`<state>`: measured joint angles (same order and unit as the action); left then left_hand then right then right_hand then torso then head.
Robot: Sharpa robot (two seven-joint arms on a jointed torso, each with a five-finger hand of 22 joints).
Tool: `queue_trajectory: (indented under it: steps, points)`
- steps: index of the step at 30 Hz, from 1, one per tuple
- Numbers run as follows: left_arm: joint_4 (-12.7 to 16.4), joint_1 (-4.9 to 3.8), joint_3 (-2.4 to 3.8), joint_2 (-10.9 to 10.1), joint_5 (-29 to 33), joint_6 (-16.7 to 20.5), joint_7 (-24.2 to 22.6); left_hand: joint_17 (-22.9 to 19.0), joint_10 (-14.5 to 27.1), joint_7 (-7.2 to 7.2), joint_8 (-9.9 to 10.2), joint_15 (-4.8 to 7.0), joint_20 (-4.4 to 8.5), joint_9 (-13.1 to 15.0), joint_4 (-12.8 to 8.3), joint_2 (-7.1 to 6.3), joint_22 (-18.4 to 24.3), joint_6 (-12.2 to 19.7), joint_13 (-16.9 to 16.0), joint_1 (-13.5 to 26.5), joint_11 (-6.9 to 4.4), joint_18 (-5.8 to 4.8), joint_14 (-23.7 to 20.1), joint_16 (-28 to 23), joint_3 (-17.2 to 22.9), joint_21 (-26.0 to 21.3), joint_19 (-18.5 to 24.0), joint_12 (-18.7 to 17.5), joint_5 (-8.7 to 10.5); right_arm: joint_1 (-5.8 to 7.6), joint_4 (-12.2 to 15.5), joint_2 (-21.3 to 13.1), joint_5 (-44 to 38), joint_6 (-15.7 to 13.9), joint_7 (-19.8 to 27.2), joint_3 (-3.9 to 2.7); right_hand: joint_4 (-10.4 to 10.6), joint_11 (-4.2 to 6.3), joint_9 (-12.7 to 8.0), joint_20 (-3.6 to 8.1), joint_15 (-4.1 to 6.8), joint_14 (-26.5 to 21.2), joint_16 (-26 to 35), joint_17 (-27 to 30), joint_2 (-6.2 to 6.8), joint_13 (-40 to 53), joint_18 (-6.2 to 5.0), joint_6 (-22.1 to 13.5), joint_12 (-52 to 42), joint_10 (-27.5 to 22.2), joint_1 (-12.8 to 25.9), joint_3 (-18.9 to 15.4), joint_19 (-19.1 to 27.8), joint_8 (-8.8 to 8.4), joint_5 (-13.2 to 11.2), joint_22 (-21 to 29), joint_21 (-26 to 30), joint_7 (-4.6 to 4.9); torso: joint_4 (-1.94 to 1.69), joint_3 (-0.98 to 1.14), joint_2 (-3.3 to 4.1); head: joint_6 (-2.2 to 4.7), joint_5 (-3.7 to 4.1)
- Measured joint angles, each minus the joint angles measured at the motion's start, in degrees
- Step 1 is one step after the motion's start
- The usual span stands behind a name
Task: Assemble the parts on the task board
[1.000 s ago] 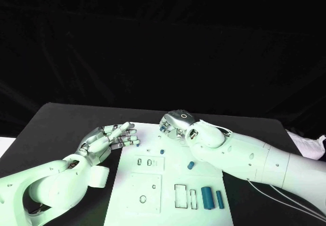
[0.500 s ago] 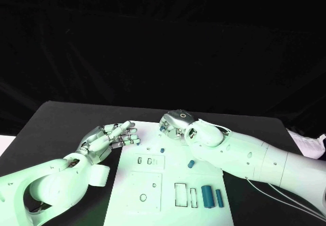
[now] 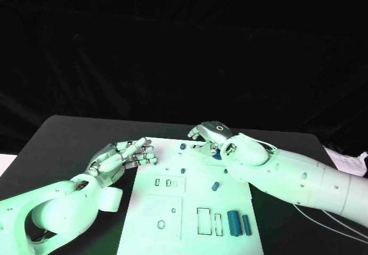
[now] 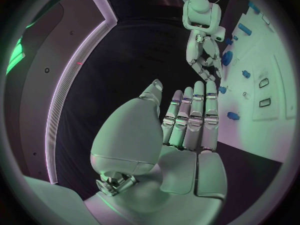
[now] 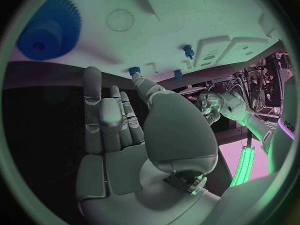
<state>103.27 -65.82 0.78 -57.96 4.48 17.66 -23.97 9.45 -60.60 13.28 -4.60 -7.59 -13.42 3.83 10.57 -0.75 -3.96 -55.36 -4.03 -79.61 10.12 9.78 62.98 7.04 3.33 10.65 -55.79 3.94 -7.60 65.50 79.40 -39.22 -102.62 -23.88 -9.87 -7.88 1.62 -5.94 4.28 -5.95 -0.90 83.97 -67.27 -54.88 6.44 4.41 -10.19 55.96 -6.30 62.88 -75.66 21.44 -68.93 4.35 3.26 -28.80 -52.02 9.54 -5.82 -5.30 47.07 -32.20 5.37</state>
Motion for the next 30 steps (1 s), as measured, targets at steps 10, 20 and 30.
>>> queue_trajectory:
  steps: [10, 20, 30]
  points:
    - [0.3, -0.01, 0.0, -0.4, 0.2, 0.0, 0.0, 0.0, 0.0, 0.0, 0.0, 0.0, 0.0, 0.0, 0.0, 0.0, 0.0, 0.0, 0.0, 0.0, 0.0, 0.0, 0.0, 0.0, 0.0, 0.0, 0.0, 0.0, 0.0, 0.04, 6.8, -10.6, 10.0, 1.2, -1.6, -0.98, 3.9, 2.86, -0.1, 1.67, 2.46, 0.0, -10.2, -13.6, 3.19, 4.7, 1.87, 1.6, -6.7, 15.0, 2.6, -3.4, -7.6, -0.18, 7.3, -17.9, -13.1, -1.22, 0.97, 0.09, -0.09, 0.22, -0.12]
    - [0.4, -0.02, -0.01, -0.4, 0.4, 0.0, 0.1, 0.1, 0.0, 0.0, 0.0, 0.0, 0.0, 0.0, 0.0, 0.0, 0.0, 0.0, 0.0, 0.0, 0.0, 0.0, 0.0, -0.2, 0.0, 0.0, 0.0, 0.0, 0.0, -0.82, 6.7, -13.4, 14.4, 4.7, -5.0, -1.03, 9.2, 3.91, -0.1, 2.56, 2.98, 0.1, -14.9, -19.7, 2.33, 41.7, 3.57, 0.9, -40.0, 14.6, 1.0, -14.1, -9.0, -0.18, 9.1, -27.5, -20.1, -2.39, 1.37, 0.31, -0.02, 0.1, 0.11]
    - [0.3, -0.02, -0.01, -0.3, 0.5, 0.0, 0.1, 0.1, 0.0, 0.0, 0.0, 0.0, 0.0, 0.0, 0.0, 0.0, 0.0, 0.0, 0.0, 0.0, 0.0, 0.0, 0.0, -0.2, 0.0, 0.0, 0.0, 0.0, 0.0, -1.79, 6.0, -12.4, 15.3, 7.4, -6.7, -1.04, 11.6, 3.53, -0.1, 2.1, 2.97, 0.1, -17.0, -20.1, 1.35, 57.2, 3.56, 0.9, -53.6, 15.2, -0.7, -16.6, -9.5, 0.28, 9.1, -30.6, -22.1, -2.39, 1.25, 0.25, 0.03, -0.16, 0.27]
